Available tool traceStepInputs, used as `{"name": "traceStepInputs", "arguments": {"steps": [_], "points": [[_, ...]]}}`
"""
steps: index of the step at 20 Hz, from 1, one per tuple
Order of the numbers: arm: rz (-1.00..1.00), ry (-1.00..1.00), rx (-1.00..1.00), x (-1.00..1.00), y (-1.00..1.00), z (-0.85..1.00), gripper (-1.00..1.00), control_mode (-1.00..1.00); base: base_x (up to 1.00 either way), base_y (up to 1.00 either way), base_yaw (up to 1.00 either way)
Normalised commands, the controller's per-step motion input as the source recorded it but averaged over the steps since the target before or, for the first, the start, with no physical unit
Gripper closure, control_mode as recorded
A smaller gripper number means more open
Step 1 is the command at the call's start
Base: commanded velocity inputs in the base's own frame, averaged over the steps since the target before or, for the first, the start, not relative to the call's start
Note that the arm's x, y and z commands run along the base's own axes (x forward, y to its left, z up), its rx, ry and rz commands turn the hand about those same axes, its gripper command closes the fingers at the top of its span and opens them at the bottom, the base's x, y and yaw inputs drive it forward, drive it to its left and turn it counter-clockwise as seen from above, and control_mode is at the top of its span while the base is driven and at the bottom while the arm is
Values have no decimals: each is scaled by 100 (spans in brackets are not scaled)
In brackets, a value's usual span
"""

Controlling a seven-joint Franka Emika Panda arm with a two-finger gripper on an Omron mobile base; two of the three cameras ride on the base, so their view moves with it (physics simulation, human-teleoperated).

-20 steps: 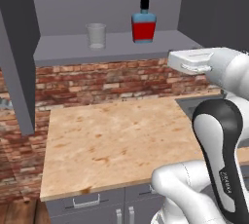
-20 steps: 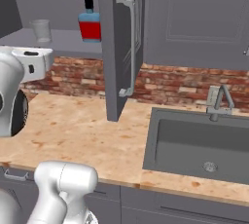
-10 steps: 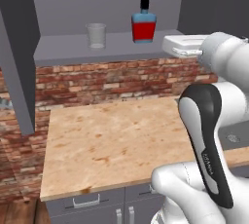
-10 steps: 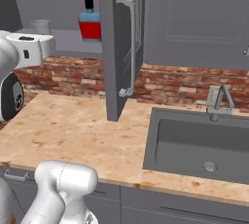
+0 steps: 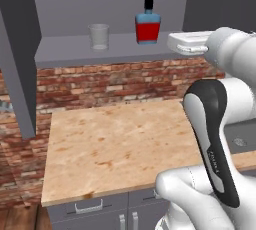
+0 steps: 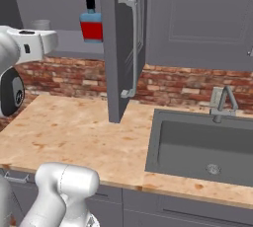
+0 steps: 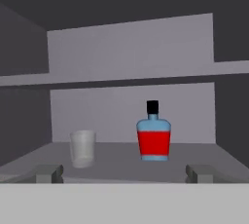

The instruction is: There is a bowl on the dining counter. Grab a lemon wedge from the fridge and place it in the bowl. Then get the liquor bottle and glass cup from the cabinet and place them next to the bowl.

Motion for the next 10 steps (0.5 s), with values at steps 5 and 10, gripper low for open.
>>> {"name": "traceStepInputs", "arguments": {"steps": [5,10], "points": [[-26,0,0,2,0,2,-100,-100,0,0,0],[-15,0,0,0,0,0,-100,-100,0,0,0]]}}
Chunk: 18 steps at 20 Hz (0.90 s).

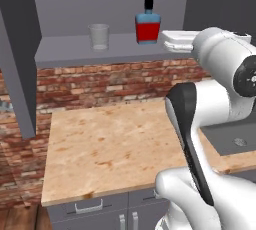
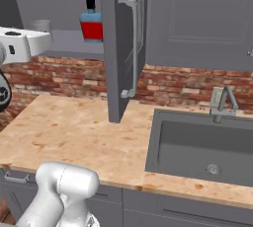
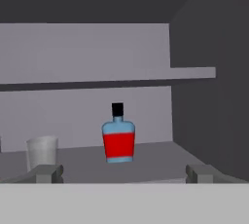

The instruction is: There is a bowl on the dining counter. Grab a lemon wedge from the fridge and place it in the bowl. Then get the liquor bottle and glass cup from the cabinet and place them next to the bowl.

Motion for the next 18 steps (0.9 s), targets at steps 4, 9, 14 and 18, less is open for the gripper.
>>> {"name": "traceStepInputs", "arguments": {"steps": [4,9,14,18], "points": [[0,0,0,9,-2,0,-100,-100,0,0,0],[0,0,0,33,-18,0,-100,-100,0,0,0],[0,0,0,38,-14,0,-100,-100,0,0,0],[1,0,0,43,-1,8,-100,-100,0,0,0]]}}
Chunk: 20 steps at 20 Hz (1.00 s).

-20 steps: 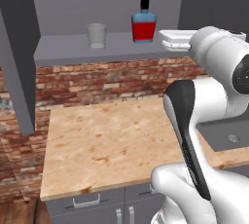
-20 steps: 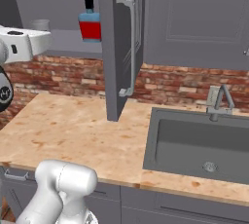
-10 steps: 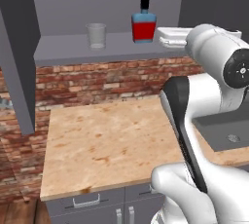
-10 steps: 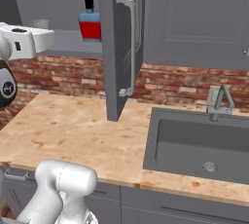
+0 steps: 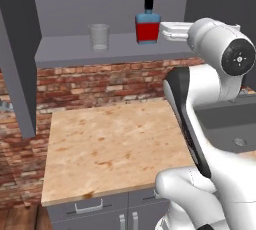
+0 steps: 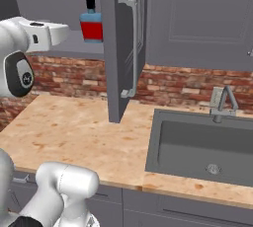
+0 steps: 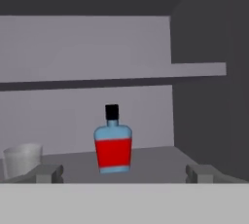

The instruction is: There is a bowl on the dining counter. Grab a lemon wedge from the fridge and place it in the bowl. Then get the liquor bottle and glass cup from the cabinet and place them next to the bowl.

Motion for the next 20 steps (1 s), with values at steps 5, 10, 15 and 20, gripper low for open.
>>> {"name": "traceStepInputs", "arguments": {"steps": [5,10,15,20], "points": [[4,0,0,54,0,4,-100,-100,0,0,0],[5,1,0,63,0,0,-100,-100,0,0,0],[4,2,0,67,0,0,-100,-100,0,0,0],[3,3,0,54,-2,0,-100,-100,0,0,0]]}}
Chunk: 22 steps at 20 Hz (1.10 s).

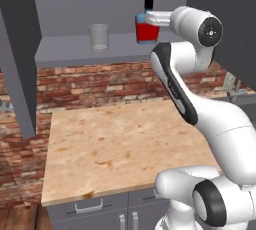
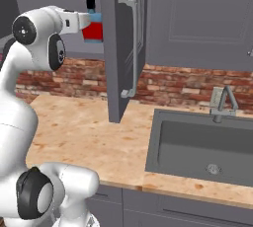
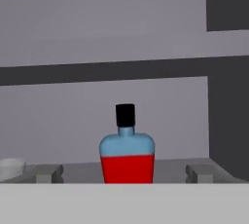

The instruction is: There is a bowl on the dining counter. Grab a lemon wedge from the fridge and place it in the bowl. Then get the liquor bottle and glass cup from the cabinet and place them next to the bowl.

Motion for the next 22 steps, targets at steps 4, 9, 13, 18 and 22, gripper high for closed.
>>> {"name": "traceStepInputs", "arguments": {"steps": [4,9,13,18,22], "points": [[2,3,0,54,0,3,-100,-100,0,0,0],[1,0,0,46,-1,2,-100,-100,0,0,0],[0,1,0,46,-2,17,-100,-100,0,0,0],[0,3,0,45,0,15,-100,-100,0,0,0],[0,2,0,43,0,3,-100,-100,0,0,0]]}}
